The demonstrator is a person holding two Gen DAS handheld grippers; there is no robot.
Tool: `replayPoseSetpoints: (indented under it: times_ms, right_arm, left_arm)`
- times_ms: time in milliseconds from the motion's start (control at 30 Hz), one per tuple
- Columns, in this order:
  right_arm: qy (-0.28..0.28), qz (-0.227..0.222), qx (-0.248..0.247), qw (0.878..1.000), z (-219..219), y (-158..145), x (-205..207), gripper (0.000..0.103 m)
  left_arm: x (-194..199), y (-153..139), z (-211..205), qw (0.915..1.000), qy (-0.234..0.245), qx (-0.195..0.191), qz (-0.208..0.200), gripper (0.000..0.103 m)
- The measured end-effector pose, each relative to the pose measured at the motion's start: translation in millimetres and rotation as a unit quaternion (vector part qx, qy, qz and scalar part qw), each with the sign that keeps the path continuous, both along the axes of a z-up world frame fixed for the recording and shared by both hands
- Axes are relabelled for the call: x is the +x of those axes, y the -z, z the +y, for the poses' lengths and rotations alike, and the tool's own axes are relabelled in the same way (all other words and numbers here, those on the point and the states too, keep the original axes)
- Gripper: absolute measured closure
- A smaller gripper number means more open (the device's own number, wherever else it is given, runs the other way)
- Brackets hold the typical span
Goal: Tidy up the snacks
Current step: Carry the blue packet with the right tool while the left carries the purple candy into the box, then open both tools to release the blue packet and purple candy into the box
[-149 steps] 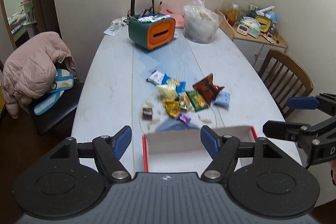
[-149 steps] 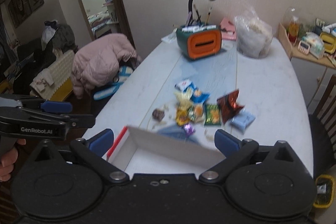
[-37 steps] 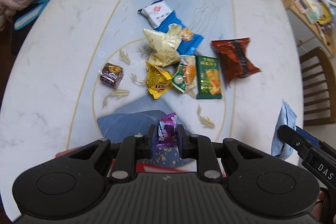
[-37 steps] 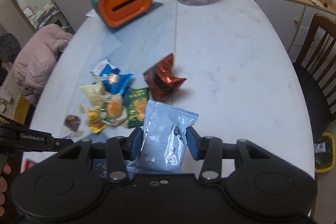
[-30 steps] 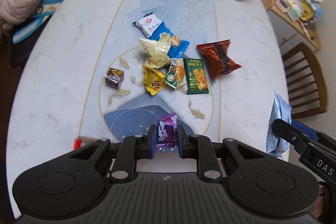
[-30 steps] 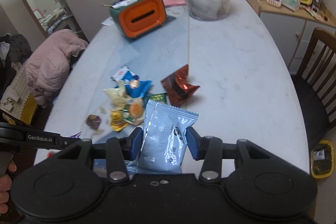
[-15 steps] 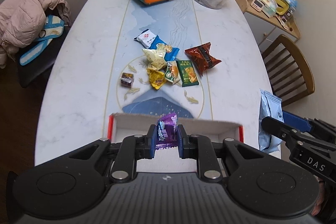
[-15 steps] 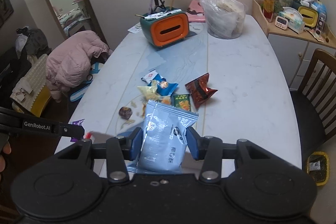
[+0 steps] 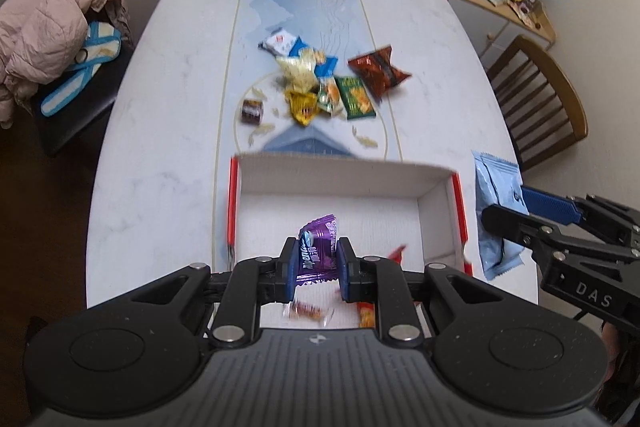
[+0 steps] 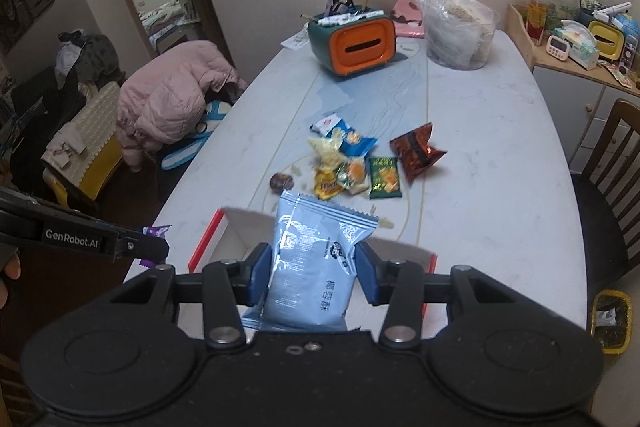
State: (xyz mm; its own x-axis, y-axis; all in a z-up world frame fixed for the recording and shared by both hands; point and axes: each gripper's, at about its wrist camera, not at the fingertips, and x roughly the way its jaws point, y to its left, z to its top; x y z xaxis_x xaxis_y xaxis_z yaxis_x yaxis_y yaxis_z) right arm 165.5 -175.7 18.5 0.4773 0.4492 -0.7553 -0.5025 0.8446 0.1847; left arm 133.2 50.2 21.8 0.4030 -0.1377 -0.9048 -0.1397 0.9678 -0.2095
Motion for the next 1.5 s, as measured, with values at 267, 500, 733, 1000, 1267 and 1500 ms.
replayPoseSetpoints:
  times_ms: [267,500,733,1000,1267,1500]
  right_arm:
    - [-0.009,0.036,-0.027,0.999,9.3,36.4,-7.2,0.059]
    - [-0.012,0.071,-0.049,0.996,11.3,73.8,-10.4,0.059]
    - [-0.005,0.095,-0.072,0.993,9.8,108.5,-8.7,0.059]
    - [0.0,0.108,-0.086,0.99,7.0,132.7,-4.1,0.059]
    - [-0.007,0.116,-0.087,0.989,5.5,141.1,-4.1,0.058]
    - [-0.005,0.121,-0.083,0.989,6.2,146.0,-2.8,0.055]
  left_arm:
    - [-12.3,39.9,-10.2,0.9989,0.012,-0.002,0.046,0.084]
    - [-9.4,82.3,-16.2,0.9967,0.006,-0.008,0.08,0.084]
    - [-2.7,117.5,-24.2,0.9958,0.004,0.01,0.091,0.084]
    - [7.5,151.9,-34.4,0.9938,0.013,0.018,0.109,0.084]
    - [18.4,175.2,-44.4,0.9914,0.025,0.026,0.126,0.084]
    - [19.7,188.9,-48.2,0.9892,0.034,0.026,0.14,0.084]
